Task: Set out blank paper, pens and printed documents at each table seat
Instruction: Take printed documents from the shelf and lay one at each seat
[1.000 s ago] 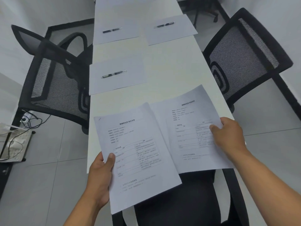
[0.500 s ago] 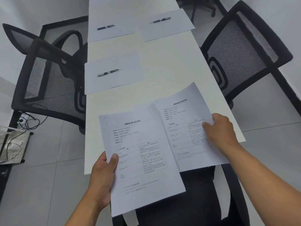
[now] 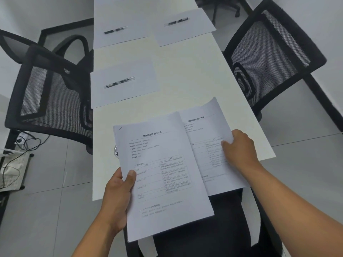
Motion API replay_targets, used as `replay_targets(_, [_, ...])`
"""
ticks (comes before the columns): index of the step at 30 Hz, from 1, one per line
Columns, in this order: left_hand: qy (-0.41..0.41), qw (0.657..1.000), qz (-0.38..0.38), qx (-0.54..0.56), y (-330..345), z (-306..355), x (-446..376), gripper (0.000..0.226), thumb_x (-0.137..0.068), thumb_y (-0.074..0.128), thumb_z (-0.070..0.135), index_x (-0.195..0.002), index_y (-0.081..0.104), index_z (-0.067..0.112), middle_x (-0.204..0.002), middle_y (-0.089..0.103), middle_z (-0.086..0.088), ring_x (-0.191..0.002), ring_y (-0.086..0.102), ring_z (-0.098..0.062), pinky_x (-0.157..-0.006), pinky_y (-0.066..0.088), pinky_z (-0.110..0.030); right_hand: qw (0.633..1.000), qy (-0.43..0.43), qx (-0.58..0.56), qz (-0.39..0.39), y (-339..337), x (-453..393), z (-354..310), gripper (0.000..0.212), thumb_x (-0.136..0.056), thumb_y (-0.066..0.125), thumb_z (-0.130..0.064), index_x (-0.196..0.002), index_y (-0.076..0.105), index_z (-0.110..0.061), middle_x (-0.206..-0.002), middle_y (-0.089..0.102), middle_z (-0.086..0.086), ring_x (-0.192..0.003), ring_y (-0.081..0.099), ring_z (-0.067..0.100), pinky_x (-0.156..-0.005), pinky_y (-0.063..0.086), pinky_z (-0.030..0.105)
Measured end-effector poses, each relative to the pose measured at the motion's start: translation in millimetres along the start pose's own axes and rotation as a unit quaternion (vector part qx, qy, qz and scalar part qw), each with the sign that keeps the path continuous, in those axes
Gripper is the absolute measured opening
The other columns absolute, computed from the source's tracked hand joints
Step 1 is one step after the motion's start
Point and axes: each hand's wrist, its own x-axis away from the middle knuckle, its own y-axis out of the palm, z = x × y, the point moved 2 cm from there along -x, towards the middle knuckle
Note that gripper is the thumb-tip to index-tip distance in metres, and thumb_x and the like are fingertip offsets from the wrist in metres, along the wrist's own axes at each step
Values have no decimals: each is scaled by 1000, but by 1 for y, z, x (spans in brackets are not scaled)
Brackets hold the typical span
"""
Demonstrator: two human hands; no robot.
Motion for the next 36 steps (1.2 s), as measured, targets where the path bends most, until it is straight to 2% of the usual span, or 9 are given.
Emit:
replay_targets(6, [0, 1000, -1, 4, -1, 4, 3, 25, -115, 54, 28, -135, 67, 30, -121, 83, -4, -104, 82, -34, -93, 64, -61, 996, 16, 80, 38, 0, 5, 1, 37, -99, 73, -22, -127, 58, -3, -125, 58, 19, -119, 51, 39, -96, 45, 44])
replay_targets(15, [11, 1000, 6, 14, -6, 12, 17, 26, -114, 54, 26, -136, 67, 29, -120, 83, -4, -104, 82, -34, -85, 66, -54, 996, 16, 71, 61, -12, 18, -13, 43, -101, 69, -35, -131, 58, -6, -131, 53, 18, -124, 46, 40, -96, 45, 46])
replay_targets(17, [17, 1000, 3, 12, -5, 16, 21, 26, -114, 54, 25, -136, 67, 29, -119, 83, -3, -101, 83, -32, -81, 67, -51, 1000, -11, 19, 20, -16, 25, -28, 25, -105, 59, -39, -102, 64, -15, -104, 59, 7, -103, 55, 32, -80, 43, 38])
replay_targets(19, [27, 1000, -5, 4, -4, 22, 29, 26, -115, 53, 26, -137, 66, 29, -120, 83, -2, -102, 83, -31, -79, 67, -50, 995, -22, -59, -72, -19, 40, -49, 42, -106, 53, -46, -80, 51, -13, -80, 54, 3, -78, 53, 25, -67, 41, 36])
replay_targets(23, [47, 999, -20, 4, 2, 37, 49, 25, -115, 52, 28, -136, 66, 27, -120, 83, -2, -103, 82, -31, -79, 68, -51, 962, 4, -176, -211, -24, 81, -88, 53, -101, 59, -61, -88, 59, -9, -87, 76, 3, -76, 71, 29, -77, 55, 40])
replay_targets(25, [59, 998, -23, 7, 4, 46, 61, 25, -115, 52, 27, -136, 66, 27, -121, 83, -2, -104, 82, -31, -86, 67, -53, 935, 26, -245, -256, -29, 99, -97, 36, -101, 66, -50, -93, 65, -16, -91, 81, -4, -78, 78, 19, -76, 58, 35])
replay_targets(28, [78, 997, -26, 8, 5, 56, 76, 24, -115, 52, 26, -135, 67, 27, -121, 83, -3, -106, 82, -30, -91, 65, -55, 897, 45, -324, -297, -34, 119, -101, 20, -104, 67, -25, -120, 74, -14, -108, 84, 1, -98, 82, 22, -96, 63, 47])
replay_targets(32, [105, 994, -32, 7, 1, 68, 103, 23, -116, 51, 26, -133, 67, 29, -120, 83, -3, -105, 82, -30, -91, 66, -56, 902, 24, -338, -267, -47, 144, -109, 21, -103, 65, -11, -121, 72, -4, -111, 83, 9, -102, 81, 28, -101, 62, 55])
replay_targets(36, [141, 989, -32, 18, -9, 84, 133, 23, -117, 49, 22, -131, 66, 27, -115, 84, -4, -101, 83, -28, -74, 68, -40, 909, 6, -335, -246, -65, 165, -127, 19, -103, 65, -11, -119, 70, -4, -108, 83, 12, -98, 81, 33, -94, 64, 59])
